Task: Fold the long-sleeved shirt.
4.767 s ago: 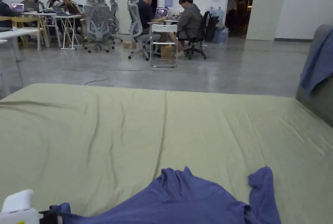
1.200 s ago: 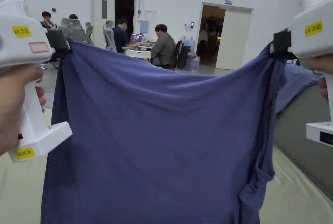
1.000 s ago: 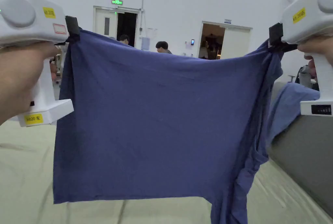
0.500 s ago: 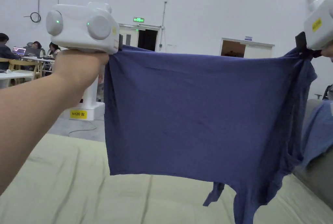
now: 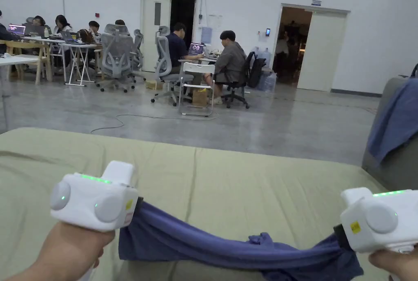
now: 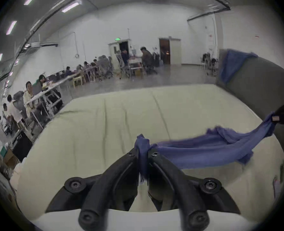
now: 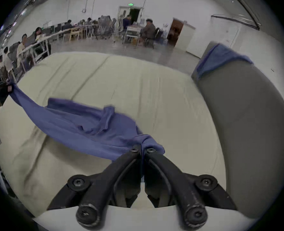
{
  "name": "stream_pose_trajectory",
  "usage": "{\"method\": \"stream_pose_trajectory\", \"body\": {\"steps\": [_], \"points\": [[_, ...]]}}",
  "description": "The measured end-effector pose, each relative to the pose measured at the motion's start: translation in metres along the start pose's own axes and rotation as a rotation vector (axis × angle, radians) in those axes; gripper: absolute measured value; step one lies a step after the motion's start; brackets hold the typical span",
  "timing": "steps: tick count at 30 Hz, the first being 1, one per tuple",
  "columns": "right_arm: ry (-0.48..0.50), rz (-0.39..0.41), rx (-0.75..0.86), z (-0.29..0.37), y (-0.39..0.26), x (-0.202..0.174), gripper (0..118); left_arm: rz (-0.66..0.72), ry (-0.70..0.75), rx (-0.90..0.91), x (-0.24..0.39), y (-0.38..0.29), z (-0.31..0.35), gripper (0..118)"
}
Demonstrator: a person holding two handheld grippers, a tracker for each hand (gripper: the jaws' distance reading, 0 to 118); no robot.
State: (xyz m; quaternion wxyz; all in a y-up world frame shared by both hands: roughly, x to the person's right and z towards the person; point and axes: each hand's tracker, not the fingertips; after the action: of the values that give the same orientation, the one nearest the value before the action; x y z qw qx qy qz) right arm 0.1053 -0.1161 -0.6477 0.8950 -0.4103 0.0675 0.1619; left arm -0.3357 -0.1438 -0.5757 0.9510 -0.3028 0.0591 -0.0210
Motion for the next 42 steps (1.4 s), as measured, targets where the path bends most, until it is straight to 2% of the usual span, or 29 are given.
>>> {"method": "stream_pose_trajectory", "body": {"steps": [3,4,5,7,12,13,15,21,26,30,34,36,37,38,39,40,41,42], "points": [[0.047,-0.015,0.019,0.05,-0.061,0.001,0,0.026,-0.024,-0.007,-0.006,-0.042,0.051,6],[0.055,-0.021,0.02,0.067,-0.082,0.002,0,0.078,-0.081,-0.009,-0.009,-0.058,0.069,6],[0.075,-0.023,0.019,0.085,-0.104,0.002,0,0.066,-0.108,-0.054,-0.01,-0.072,0.087,6],[0.103,-0.027,0.016,0.119,-0.145,-0.003,0,0.074,-0.078,-0.055,-0.013,-0.101,0.127,6],[0.141,0.002,-0.016,0.189,-0.239,-0.015,0,0.139,-0.106,-0.118,-0.018,-0.173,0.216,6],[0.165,0.042,-0.052,0.2,-0.256,-0.017,0,0.152,-0.133,-0.145,-0.017,-0.189,0.23,6],[0.16,0.055,-0.091,0.213,-0.284,-0.019,0,0.109,-0.137,-0.194,-0.011,-0.216,0.252,6],[0.199,0.055,-0.258,0.196,-0.359,-0.034,0,0.135,-0.16,-0.307,-0.002,-0.281,0.279,6],[0.176,0.127,-0.376,0.157,-0.385,-0.047,0,0.113,-0.149,-0.407,0.002,-0.311,0.273,6],[0.195,0.083,-0.449,0.125,-0.397,-0.049,0,0.136,-0.13,-0.487,0.001,-0.336,0.249,6],[0.2,0.078,-0.481,0.106,-0.405,-0.052,0,0.164,-0.123,-0.573,0.004,-0.356,0.227,6],[0.203,0.056,-0.496,0.104,-0.399,-0.05,4,0.176,-0.118,-0.565,0.006,-0.359,0.223,6],[0.208,0.041,-0.507,0.103,-0.397,-0.048,8,0.182,-0.12,-0.562,0.004,-0.356,0.224,11],[0.208,0.039,-0.512,0.103,-0.394,-0.044,15,0.189,-0.131,-0.562,0.001,-0.353,0.225,36],[0.212,0.037,-0.508,0.109,-0.391,-0.041,30,0.213,-0.166,-0.554,-0.001,-0.348,0.226,74],[0.216,0.032,-0.48,0.117,-0.387,-0.038,57,0.228,-0.175,-0.547,-0.004,-0.341,0.231,108],[0.19,0.007,-0.409,0.132,-0.382,-0.034,88,0.255,-0.174,-0.524,-0.006,-0.333,0.24,118],[0.168,0.001,-0.352,0.146,-0.376,-0.027,96,0.275,-0.174,-0.437,-0.008,-0.322,0.254,115]]}}
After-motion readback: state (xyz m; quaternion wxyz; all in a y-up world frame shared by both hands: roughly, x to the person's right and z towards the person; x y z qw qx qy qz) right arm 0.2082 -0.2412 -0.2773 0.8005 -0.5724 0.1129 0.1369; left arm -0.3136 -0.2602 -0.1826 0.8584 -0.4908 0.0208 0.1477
